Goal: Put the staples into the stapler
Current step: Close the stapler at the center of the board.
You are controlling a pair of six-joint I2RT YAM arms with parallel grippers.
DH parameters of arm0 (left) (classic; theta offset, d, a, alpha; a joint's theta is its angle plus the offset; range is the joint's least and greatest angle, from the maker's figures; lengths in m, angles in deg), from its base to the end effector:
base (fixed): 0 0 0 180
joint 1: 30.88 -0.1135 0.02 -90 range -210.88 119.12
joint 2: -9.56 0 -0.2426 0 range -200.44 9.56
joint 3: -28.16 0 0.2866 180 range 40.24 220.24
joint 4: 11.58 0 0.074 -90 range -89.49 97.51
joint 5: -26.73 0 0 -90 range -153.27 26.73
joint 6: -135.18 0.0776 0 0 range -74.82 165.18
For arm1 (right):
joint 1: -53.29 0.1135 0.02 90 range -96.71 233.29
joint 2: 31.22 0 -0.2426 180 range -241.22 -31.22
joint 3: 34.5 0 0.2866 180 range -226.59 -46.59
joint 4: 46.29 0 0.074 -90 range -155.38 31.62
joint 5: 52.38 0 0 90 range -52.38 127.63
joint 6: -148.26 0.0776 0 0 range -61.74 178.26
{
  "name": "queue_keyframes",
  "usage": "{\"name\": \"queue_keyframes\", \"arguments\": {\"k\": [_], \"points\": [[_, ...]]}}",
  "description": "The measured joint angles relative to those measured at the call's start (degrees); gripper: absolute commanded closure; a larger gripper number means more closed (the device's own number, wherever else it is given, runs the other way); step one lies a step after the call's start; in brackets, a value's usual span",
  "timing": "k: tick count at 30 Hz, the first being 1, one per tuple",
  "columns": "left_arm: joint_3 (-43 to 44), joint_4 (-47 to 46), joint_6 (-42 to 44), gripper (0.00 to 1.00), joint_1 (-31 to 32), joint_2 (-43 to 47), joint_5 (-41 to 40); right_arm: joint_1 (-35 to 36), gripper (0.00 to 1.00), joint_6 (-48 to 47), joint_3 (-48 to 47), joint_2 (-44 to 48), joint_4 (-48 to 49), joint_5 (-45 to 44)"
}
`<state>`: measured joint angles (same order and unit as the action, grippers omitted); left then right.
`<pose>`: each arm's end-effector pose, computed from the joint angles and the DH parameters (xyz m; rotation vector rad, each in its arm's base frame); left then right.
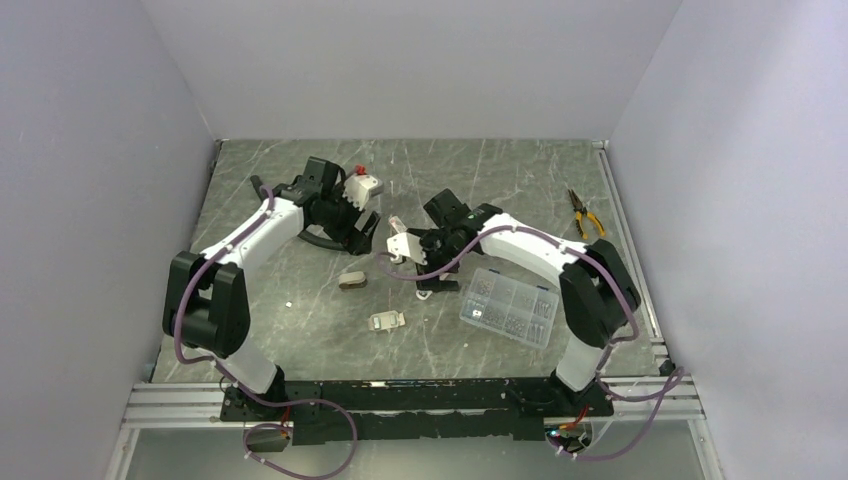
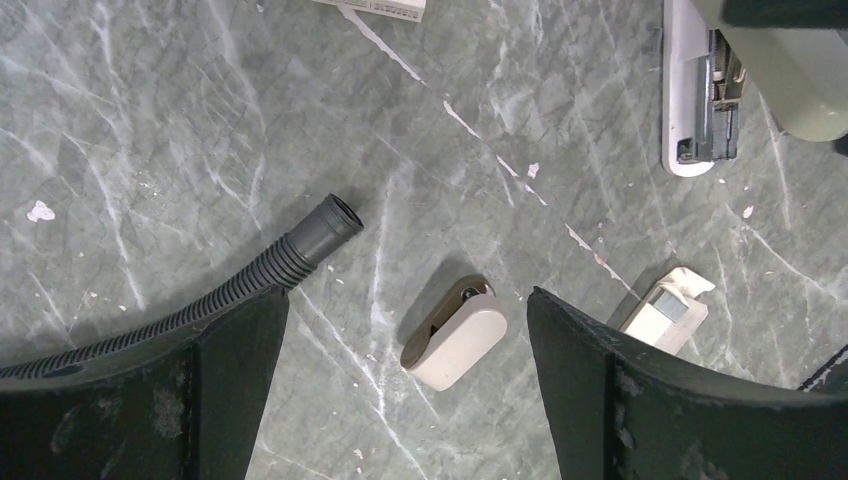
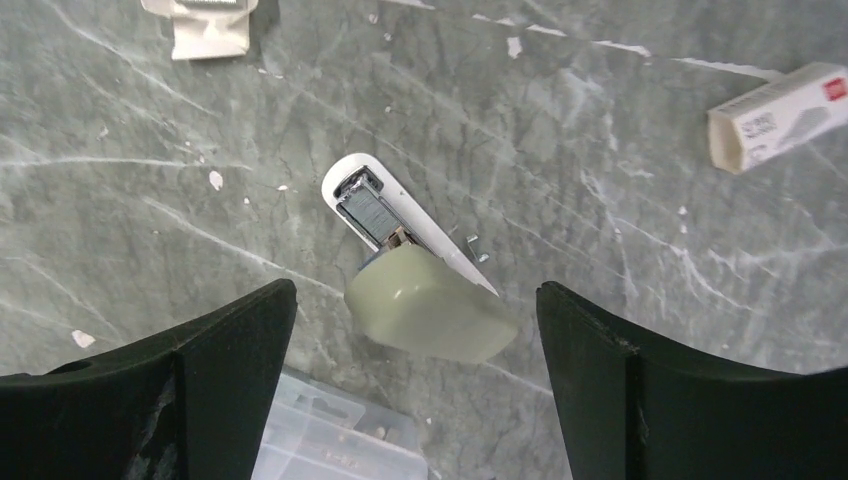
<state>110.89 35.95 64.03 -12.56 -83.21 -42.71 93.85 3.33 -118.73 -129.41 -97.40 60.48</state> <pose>0.3641 -0.1493 0.1821 0.9361 2.3639 -0.4571 0.2797 0.2791 0.1525 -2.0237 1.6798 0.4544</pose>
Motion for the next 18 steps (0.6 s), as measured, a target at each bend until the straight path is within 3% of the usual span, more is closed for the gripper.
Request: {"name": "queue_keyframes", "arguments": {"k": [9,18], "points": [[2.1,2.08,-0.59,0.05,-4.26,-2.32,5.64,0.15,0.24,-2.97,1.55,-4.07,1.11,-0.81],[2.36,3.04,-0.98,0.05,-5.51,-3.52,9.4,0.09,0.64,0.37,3.89,-6.23,7.21,-4.57]]}}
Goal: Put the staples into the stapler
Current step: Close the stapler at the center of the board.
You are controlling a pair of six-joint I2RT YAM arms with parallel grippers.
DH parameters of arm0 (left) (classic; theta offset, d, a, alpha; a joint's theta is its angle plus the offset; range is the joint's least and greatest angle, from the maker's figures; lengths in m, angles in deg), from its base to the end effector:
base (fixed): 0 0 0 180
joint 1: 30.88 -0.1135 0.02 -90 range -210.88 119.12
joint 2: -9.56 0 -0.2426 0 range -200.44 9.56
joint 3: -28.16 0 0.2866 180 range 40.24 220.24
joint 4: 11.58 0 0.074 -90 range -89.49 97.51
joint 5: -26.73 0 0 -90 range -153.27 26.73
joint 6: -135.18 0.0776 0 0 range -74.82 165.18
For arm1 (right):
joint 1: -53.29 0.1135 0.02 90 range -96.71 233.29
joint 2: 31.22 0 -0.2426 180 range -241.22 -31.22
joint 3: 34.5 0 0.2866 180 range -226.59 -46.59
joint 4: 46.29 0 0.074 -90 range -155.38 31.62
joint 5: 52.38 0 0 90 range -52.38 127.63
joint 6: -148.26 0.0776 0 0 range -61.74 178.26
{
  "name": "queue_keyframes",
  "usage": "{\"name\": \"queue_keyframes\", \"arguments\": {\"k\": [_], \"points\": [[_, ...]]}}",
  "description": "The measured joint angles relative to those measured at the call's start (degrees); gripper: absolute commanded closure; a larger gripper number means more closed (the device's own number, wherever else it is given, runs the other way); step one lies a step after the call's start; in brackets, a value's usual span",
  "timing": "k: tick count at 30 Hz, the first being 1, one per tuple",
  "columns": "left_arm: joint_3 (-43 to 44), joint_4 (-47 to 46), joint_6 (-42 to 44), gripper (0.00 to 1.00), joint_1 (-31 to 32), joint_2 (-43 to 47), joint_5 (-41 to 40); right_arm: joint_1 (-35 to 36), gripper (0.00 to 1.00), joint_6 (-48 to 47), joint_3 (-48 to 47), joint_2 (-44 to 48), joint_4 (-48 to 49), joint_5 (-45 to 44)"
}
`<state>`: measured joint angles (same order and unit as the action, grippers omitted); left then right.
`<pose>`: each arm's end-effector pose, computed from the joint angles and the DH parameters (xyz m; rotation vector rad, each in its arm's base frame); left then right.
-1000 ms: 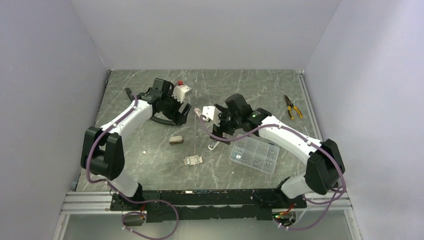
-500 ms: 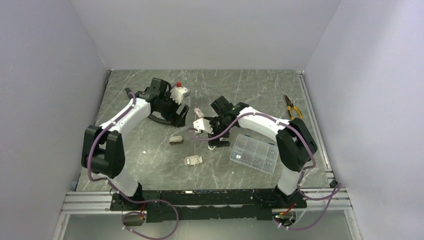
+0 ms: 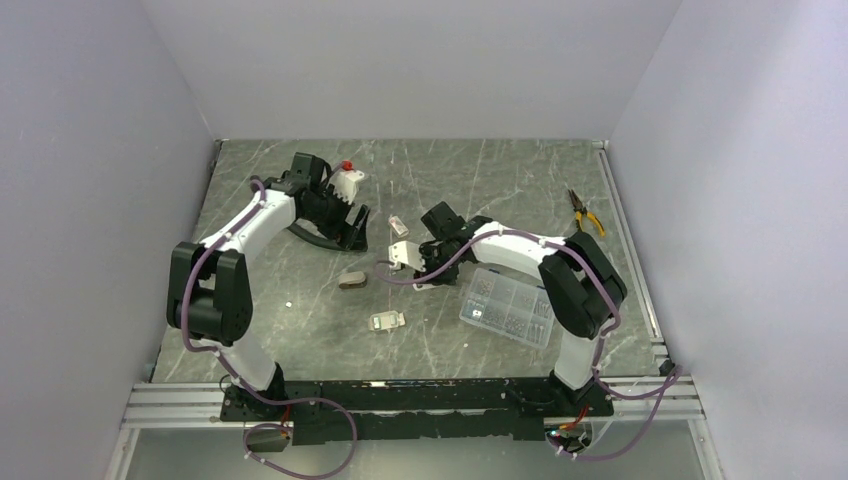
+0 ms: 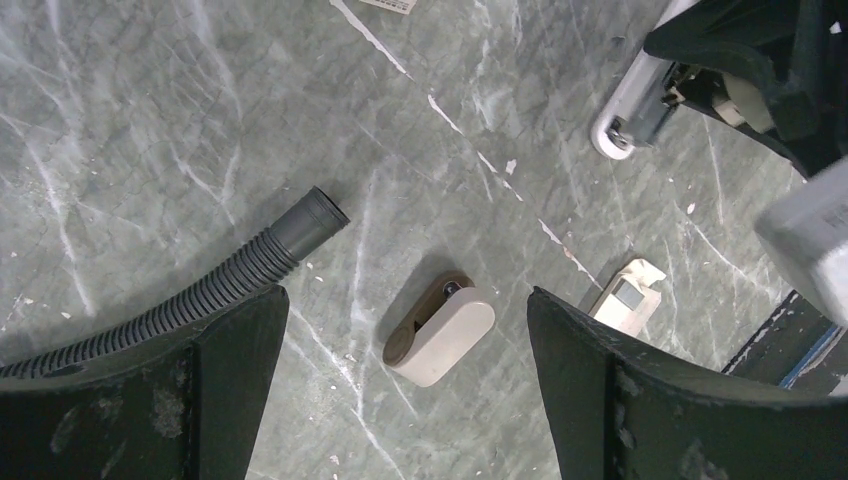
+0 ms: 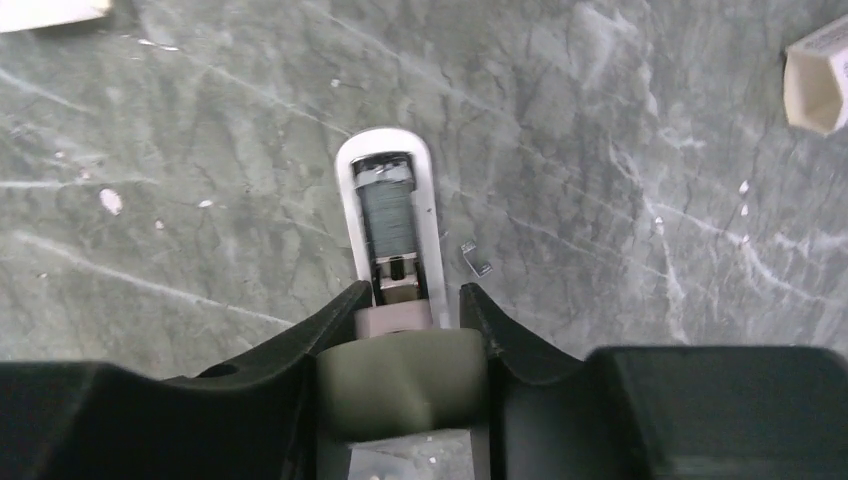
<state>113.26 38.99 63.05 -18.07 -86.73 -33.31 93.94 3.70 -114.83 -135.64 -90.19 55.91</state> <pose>0.3761 -0.1253 0.1746 0.8419 2.4188 -0.6547 0.2856 0.2774 0.0946 -2.0513 1.7583 0.3679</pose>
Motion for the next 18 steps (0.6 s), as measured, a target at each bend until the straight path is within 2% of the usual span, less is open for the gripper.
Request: {"name": "queue_keyframes", "arguments": {"k": [3,5,9,12,15,18], "points": [[0.0,0.0,-0.04,0.05,0.0,0.0,0.5,0.0,0.67,4.92,1.79,0.28,3.34,-1.92],[0.0,-0.04,-0.2,0.05,0.0,0.0,0.66,0.0,0.62,9.09,2.12,0.42,4.76,-3.54],[0.0,-0.17,-0.87,0.05,0.0,0.0,0.63,0.0,0.28,17.66,2.67,0.48,6.88,-5.46],[0.0,-0.42,-1.27,0.05,0.0,0.0,0.63,-0.2,0.13,20.74,4.63,0.79,8.85,-6.12],[0.0,-0.46,-1.38,0.05,0.0,0.0,0.63,-1.18,0.11,21.18,6.95,2.69,10.12,-5.53],[0.0,-0.5,-1.57,0.05,0.0,0.0,0.63,-3.85,0.13,20.44,8.9,4.28,10.73,-3.91]]}}
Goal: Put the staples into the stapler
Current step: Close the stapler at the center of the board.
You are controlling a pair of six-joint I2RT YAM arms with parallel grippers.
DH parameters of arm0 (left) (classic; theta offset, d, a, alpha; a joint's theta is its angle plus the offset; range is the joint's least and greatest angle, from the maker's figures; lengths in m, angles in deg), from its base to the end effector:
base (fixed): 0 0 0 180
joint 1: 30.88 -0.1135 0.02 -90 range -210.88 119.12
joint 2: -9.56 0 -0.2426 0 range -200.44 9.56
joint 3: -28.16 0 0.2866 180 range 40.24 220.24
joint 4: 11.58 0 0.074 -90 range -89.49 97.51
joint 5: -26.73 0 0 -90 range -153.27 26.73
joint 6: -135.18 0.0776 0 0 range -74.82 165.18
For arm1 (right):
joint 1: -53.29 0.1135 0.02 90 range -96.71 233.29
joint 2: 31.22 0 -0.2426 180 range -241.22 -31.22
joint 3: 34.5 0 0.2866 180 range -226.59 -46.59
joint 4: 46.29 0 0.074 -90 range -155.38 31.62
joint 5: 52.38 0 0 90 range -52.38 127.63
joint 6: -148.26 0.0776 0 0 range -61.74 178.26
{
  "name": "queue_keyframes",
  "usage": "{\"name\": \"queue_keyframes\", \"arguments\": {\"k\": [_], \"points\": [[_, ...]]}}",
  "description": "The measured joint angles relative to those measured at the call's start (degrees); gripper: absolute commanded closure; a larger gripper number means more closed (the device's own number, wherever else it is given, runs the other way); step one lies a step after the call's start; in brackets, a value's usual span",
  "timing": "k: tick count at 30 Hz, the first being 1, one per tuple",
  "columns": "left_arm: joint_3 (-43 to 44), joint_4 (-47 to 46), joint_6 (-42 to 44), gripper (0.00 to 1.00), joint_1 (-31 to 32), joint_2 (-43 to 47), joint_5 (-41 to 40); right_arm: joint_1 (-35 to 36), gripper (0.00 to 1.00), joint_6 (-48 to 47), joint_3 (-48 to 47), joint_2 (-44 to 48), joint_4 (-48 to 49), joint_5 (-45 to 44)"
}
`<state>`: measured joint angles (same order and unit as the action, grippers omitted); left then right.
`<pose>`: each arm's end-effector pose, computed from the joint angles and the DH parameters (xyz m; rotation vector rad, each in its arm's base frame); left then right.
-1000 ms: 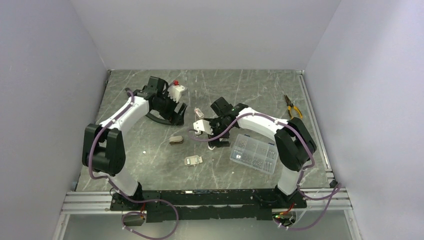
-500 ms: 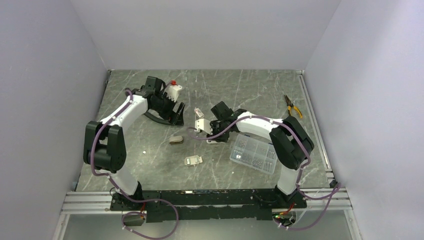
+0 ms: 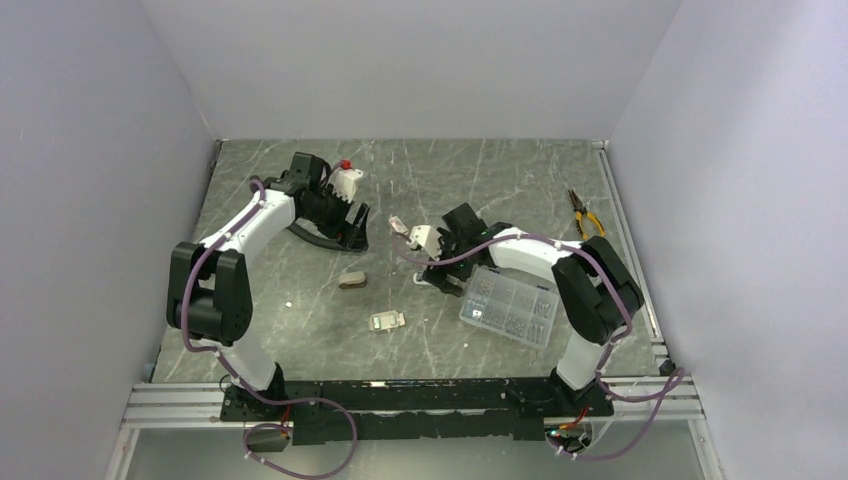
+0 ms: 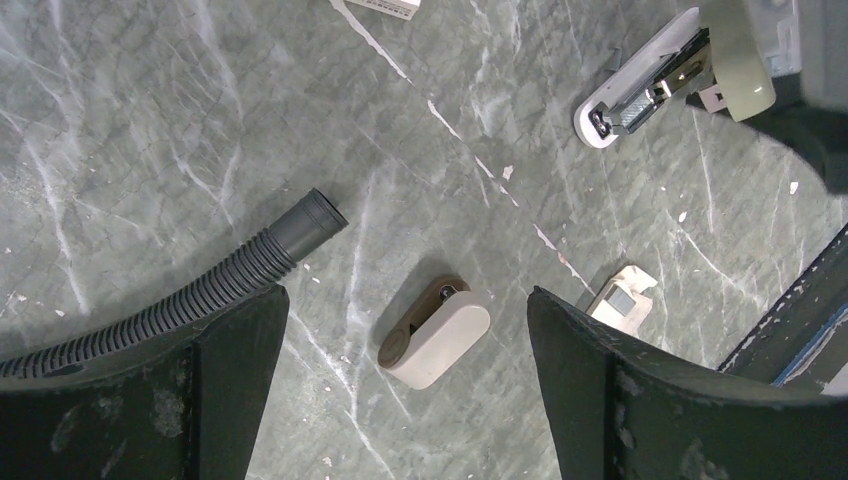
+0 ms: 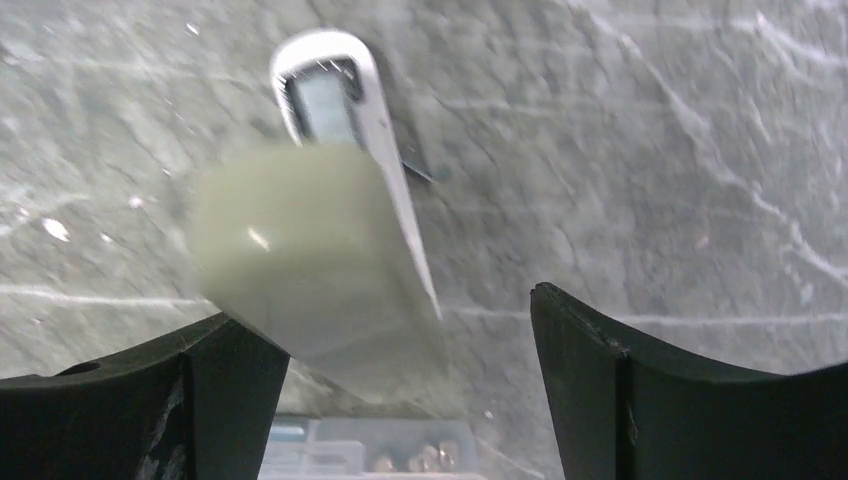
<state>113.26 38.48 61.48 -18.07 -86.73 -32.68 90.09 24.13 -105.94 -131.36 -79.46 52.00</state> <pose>0.3769 -0.1262 0.1756 0.8131 2.4211 -0.6766 0.2963 0.2457 0.0831 -1.5975 2.0989 0.3479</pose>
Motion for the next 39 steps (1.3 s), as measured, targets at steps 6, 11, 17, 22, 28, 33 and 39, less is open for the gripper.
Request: {"name": "queue_keyframes", "arguments": {"k": [6,11,17,22,28,33,39], "points": [[0.0,-0.33,-0.11,0.05,-0.04,0.0,0.0,-4.55,0.28,-2.75,2.6,0.85,2.4,3.56],[1.31,0.83,-0.13,0.05,-1.16,-0.74,2.08,-4.24,0.48,-5.07,5.38,2.38,5.42,5.77],[5.44,1.49,-1.14,0.22,-2.67,-4.83,7.76,-4.26,0.89,-6.75,5.79,3.1,6.25,7.76],[9.11,3.5,-3.04,0.16,-2.58,-10.21,16.55,-4.26,1.0,-6.27,5.73,5.9,6.1,8.24],[16.35,6.95,-6.8,0.06,-0.28,-17.07,28.44,-4.26,1.0,-4.0,1.92,10.78,4.0,9.57],[18.6,5.73,-11.56,0.06,4.44,-19.63,34.58,-4.26,1.0,-1.53,0.13,13.22,4.0,10.64],[15.04,-0.61,-19.17,0.06,6.08,-20.04,39.08,-4.24,1.0,0.83,0.13,14.12,3.52,11.5]]}}
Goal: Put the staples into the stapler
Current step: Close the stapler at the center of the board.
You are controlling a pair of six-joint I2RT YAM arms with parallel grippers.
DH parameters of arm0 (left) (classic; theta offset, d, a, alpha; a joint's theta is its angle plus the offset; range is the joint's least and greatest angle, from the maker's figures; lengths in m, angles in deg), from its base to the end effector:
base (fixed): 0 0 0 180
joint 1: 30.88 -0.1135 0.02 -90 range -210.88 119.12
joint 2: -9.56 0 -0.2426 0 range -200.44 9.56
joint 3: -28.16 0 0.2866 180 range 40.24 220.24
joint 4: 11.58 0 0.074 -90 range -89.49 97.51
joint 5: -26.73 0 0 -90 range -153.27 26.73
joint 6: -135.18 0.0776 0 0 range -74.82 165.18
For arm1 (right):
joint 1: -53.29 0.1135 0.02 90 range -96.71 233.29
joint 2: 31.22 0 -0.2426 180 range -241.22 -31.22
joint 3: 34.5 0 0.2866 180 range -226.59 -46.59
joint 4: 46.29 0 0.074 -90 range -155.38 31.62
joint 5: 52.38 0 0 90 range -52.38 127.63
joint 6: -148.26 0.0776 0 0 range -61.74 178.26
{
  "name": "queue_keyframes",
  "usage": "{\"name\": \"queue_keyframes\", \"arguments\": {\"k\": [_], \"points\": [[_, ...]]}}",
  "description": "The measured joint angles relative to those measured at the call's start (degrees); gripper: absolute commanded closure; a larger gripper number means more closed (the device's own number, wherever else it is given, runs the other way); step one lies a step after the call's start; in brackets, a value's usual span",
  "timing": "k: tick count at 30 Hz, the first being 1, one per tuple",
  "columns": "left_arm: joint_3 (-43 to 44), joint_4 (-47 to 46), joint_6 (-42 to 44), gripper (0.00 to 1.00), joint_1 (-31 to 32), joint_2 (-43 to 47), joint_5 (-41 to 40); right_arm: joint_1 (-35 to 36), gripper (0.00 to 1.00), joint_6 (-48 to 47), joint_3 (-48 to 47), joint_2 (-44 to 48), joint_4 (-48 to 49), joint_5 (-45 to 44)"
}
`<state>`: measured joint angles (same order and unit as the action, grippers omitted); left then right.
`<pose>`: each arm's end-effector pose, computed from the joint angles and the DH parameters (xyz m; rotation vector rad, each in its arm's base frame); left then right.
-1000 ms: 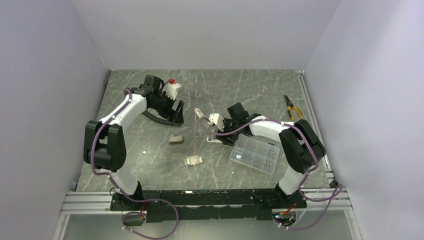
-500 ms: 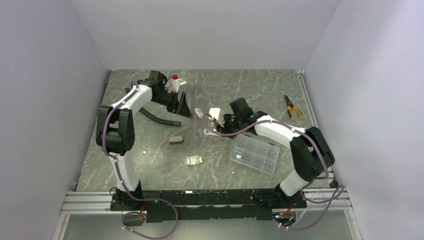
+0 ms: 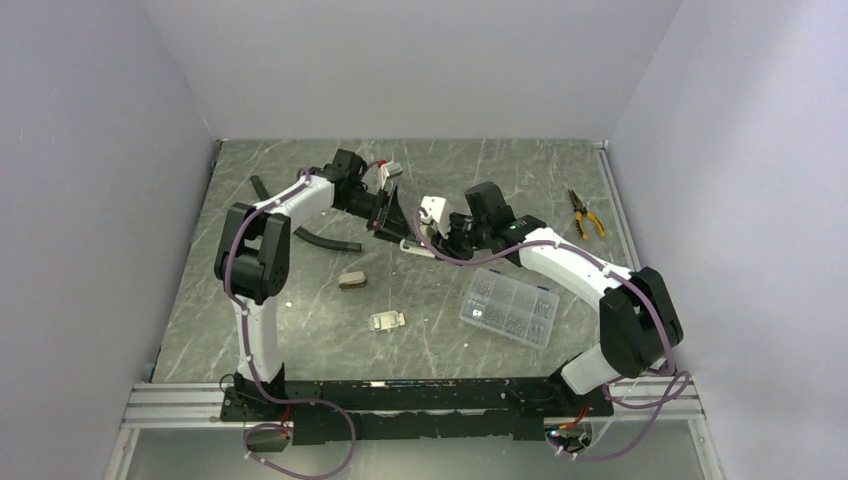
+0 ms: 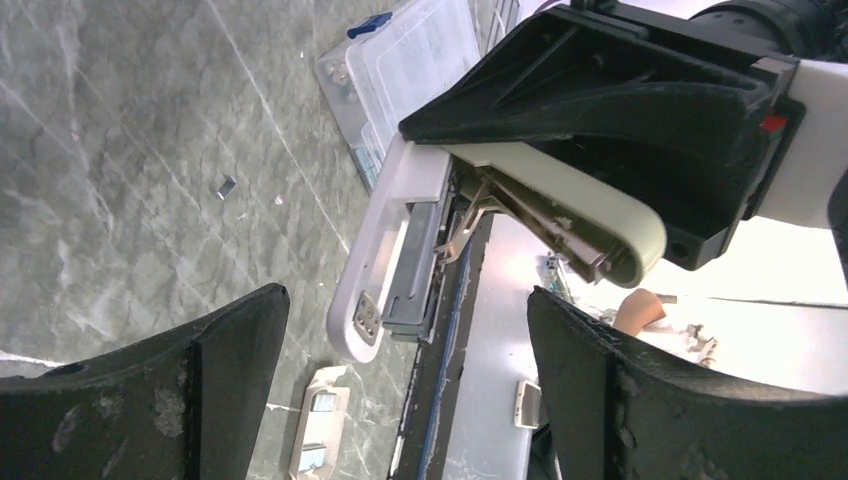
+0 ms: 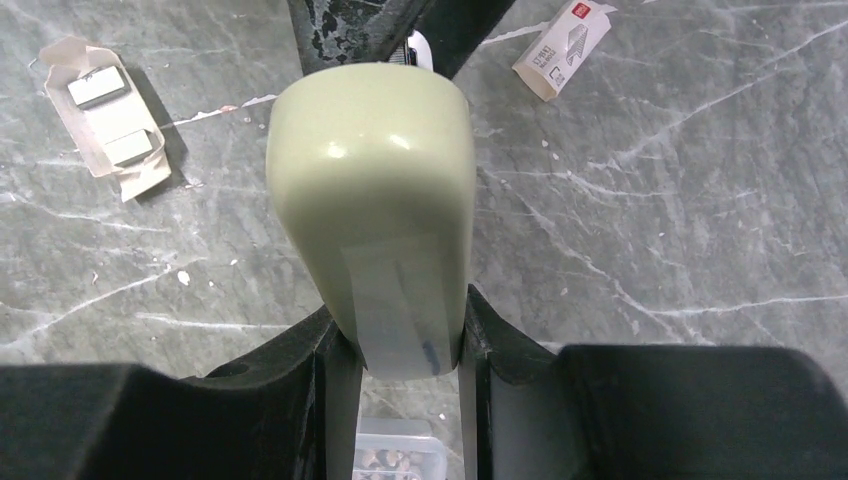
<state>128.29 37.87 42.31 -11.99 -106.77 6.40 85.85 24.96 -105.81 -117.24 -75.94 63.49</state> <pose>0.3970 -0.2127 0.1590 0.6976 2.3476 -1.7538 0.3047 0.2348 0.1822 -1.4336 1.8055 0.5208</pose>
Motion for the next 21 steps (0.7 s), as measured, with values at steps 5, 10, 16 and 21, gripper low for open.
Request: {"name": "queue_keyframes", "arguments": {"k": [5,10,16,21], "points": [[-2.43,-1.99,-2.43,0.06,-0.26,0.0,1.55,-0.02,1.0,1.05,0.0,0.0,-0.04,0.0],[-5.11,-5.64,-4.37,0.06,0.83,0.46,4.33,-0.02,1.0,1.46,0.0,0.0,-0.37,0.0],[-8.22,-9.01,-6.75,0.06,1.36,2.05,6.56,-0.02,1.0,1.49,0.0,-0.61,-0.94,0.0],[-10.38,-13.25,-9.55,0.06,1.11,4.09,6.58,0.0,1.0,2.12,-2.62,-3.52,-3.06,0.07]]}}
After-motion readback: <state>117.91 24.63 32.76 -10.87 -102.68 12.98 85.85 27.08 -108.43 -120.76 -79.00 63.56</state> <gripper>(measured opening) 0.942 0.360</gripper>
